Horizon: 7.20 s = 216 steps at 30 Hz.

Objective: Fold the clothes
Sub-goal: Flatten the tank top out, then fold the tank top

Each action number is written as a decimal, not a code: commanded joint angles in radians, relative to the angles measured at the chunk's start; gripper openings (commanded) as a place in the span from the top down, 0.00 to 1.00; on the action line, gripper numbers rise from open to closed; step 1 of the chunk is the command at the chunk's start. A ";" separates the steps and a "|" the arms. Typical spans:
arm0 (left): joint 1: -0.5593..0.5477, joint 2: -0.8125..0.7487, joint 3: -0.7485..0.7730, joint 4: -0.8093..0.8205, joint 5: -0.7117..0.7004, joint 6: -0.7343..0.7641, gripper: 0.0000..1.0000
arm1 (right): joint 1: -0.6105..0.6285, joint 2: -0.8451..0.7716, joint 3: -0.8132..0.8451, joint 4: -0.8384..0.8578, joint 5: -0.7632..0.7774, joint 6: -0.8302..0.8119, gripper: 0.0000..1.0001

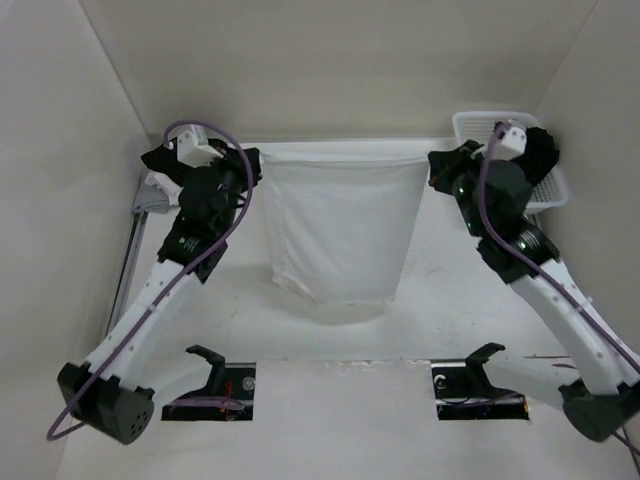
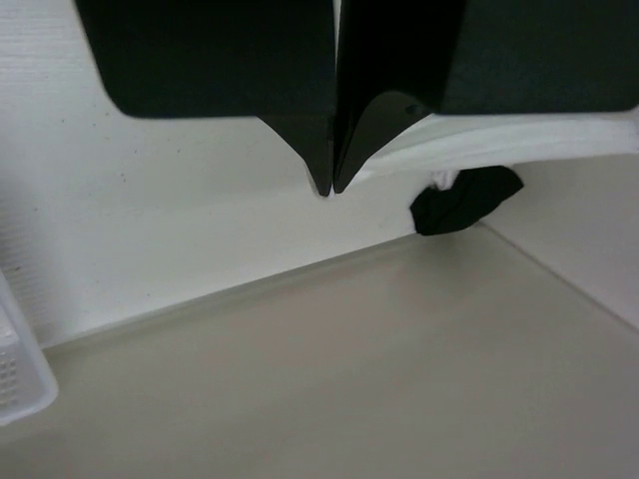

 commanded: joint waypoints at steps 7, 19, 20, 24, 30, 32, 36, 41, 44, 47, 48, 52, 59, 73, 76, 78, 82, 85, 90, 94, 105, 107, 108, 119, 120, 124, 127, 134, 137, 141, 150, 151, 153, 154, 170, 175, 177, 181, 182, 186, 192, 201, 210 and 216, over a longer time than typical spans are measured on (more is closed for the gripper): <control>0.256 0.307 0.328 0.057 0.267 -0.121 0.97 | -0.205 0.306 0.392 0.060 -0.331 0.022 1.00; 0.244 0.205 0.102 0.142 0.294 -0.127 0.97 | -0.193 0.158 0.100 0.083 -0.316 0.059 1.00; 0.235 0.193 0.047 0.162 0.292 -0.132 0.97 | -0.190 0.132 0.028 0.098 -0.314 0.077 1.00; 0.201 0.134 -0.229 0.251 0.278 -0.153 0.97 | -0.161 0.040 -0.267 0.165 -0.316 0.153 1.00; 0.220 -0.085 -0.705 0.279 0.294 -0.198 0.97 | -0.027 -0.092 -0.657 0.182 -0.302 0.252 1.00; 0.223 -0.193 -0.794 0.210 0.307 -0.206 0.97 | 0.034 -0.149 -0.755 0.153 -0.299 0.303 1.00; 0.223 -0.442 -0.867 -0.053 0.312 -0.242 0.97 | 0.172 -0.308 -0.892 0.021 -0.307 0.461 1.00; 0.197 -0.580 -0.850 -0.287 0.286 -0.271 0.97 | 0.339 -0.364 -0.857 -0.124 -0.276 0.556 1.00; 0.197 -0.582 -0.828 -0.305 0.265 -0.278 0.96 | 0.353 -0.333 -0.840 -0.147 -0.261 0.552 1.00; 0.217 -0.489 -0.789 -0.230 0.228 -0.278 0.96 | 0.291 -0.289 -0.799 -0.096 -0.255 0.495 1.00; 0.223 -0.440 -0.769 -0.191 0.216 -0.275 0.96 | 0.251 -0.266 -0.777 -0.068 -0.262 0.463 1.00; 0.237 -0.211 -0.695 0.015 0.180 -0.270 0.96 | 0.085 -0.127 -0.688 0.055 -0.307 0.343 0.99; 0.250 0.155 -0.522 0.274 0.148 -0.262 0.97 | -0.137 0.205 -0.506 0.225 -0.406 0.256 0.99; 0.284 0.613 -0.284 0.423 0.126 -0.253 0.78 | -0.248 0.713 -0.211 0.428 -0.440 0.277 0.59; 0.261 0.482 -0.391 0.420 0.116 -0.223 0.76 | -0.216 0.610 -0.319 0.448 -0.381 0.268 0.48; 0.240 0.399 -0.480 0.396 0.108 -0.204 0.75 | -0.190 0.531 -0.420 0.451 -0.313 0.268 0.44; 0.221 0.251 -0.655 0.276 0.122 -0.207 0.68 | -0.112 0.402 -0.608 0.443 -0.265 0.289 0.63; 0.206 0.205 -0.715 0.215 0.177 -0.213 0.62 | -0.061 0.346 -0.698 0.411 -0.285 0.337 0.91; 0.197 0.171 -0.738 0.225 0.316 -0.219 0.54 | -0.001 0.241 -0.792 0.365 -0.285 0.378 0.70; 0.175 0.200 -0.736 0.258 0.330 -0.216 0.52 | 0.005 0.181 -0.840 0.342 -0.265 0.406 0.57; 0.186 0.230 -0.775 0.293 0.355 -0.258 0.64 | 0.005 0.245 -0.834 0.366 -0.321 0.412 0.57; 0.186 0.208 -0.781 0.282 0.346 -0.264 0.65 | 0.005 0.245 -0.834 0.366 -0.328 0.412 0.57; 0.186 0.202 -0.782 0.278 0.343 -0.265 0.66 | 0.005 0.250 -0.832 0.368 -0.334 0.413 0.57; 0.191 0.214 -0.779 0.282 0.311 -0.278 0.74 | 0.005 0.383 -0.817 0.458 -0.394 0.443 0.62; 0.194 0.210 -0.782 0.284 0.309 -0.278 0.72 | 0.005 0.401 -0.812 0.465 -0.400 0.443 0.66; 0.208 0.190 -0.790 0.288 0.314 -0.276 0.69 | 0.005 0.400 -0.815 0.478 -0.394 0.453 0.75; 0.209 0.176 -0.792 0.288 0.323 -0.272 0.68 | -0.001 0.380 -0.826 0.478 -0.397 0.453 0.74; 0.195 0.151 -0.802 0.299 0.335 -0.270 0.66 | 0.002 0.369 -0.831 0.475 -0.391 0.455 0.64; 0.183 0.140 -0.810 0.307 0.337 -0.265 0.64 | 0.002 0.368 -0.832 0.475 -0.391 0.453 0.64; 0.197 0.174 -0.799 0.299 0.343 -0.236 0.70 | 0.002 0.374 -0.831 0.477 -0.391 0.452 0.64; 0.241 0.223 -0.795 0.307 0.335 -0.252 0.78 | 0.005 0.371 -0.832 0.474 -0.391 0.455 0.73; 0.241 0.217 -0.799 0.307 0.330 -0.258 0.75 | 0.005 0.375 -0.829 0.474 -0.391 0.455 0.73; 0.243 0.208 -0.810 0.313 0.321 -0.270 0.72 | 0.005 0.380 -0.826 0.474 -0.391 0.453 0.73; 0.243 0.208 -0.813 0.317 0.321 -0.272 0.72 | 0.005 0.385 -0.824 0.474 -0.394 0.452 0.74; 0.228 0.102 -0.805 0.311 0.337 -0.304 0.99 | 0.013 0.239 -0.843 0.462 -0.364 0.444 0.97; 0.180 -0.215 -0.730 0.079 0.278 -0.308 1.00 | 0.095 -0.099 -0.792 0.183 -0.258 0.395 0.97; 0.156 -0.347 -0.669 -0.056 0.229 -0.295 1.00 | 0.138 -0.250 -0.733 0.013 -0.195 0.375 0.97; 0.102 -0.534 -0.514 -0.263 0.127 -0.249 1.00 | 0.229 -0.465 -0.563 -0.285 -0.072 0.352 0.97; 0.088 -0.562 -0.473 -0.303 0.107 -0.236 1.00 | 0.256 -0.494 -0.518 -0.342 -0.049 0.352 0.97; 0.036 -0.619 -0.327 -0.426 0.031 -0.204 1.00 | 0.393 -0.537 -0.355 -0.486 0.031 0.361 0.97; 0.004 -0.588 -0.333 -0.477 -0.013 -0.228 0.99 | 0.443 -0.415 -0.321 -0.477 -0.003 0.348 0.94; 0.049 -0.377 -0.477 -0.367 -0.002 -0.253 0.99 | 0.055 -0.220 -0.551 -0.140 -0.420 0.276 0.95; 0.169 0.198 -0.399 0.148 0.057 -0.218 0.99 | -0.232 0.194 -0.481 0.191 -0.529 0.254 0.95; 0.189 0.442 -0.261 0.242 0.063 -0.207 0.99 | -0.317 0.462 -0.349 0.282 -0.557 0.242 0.94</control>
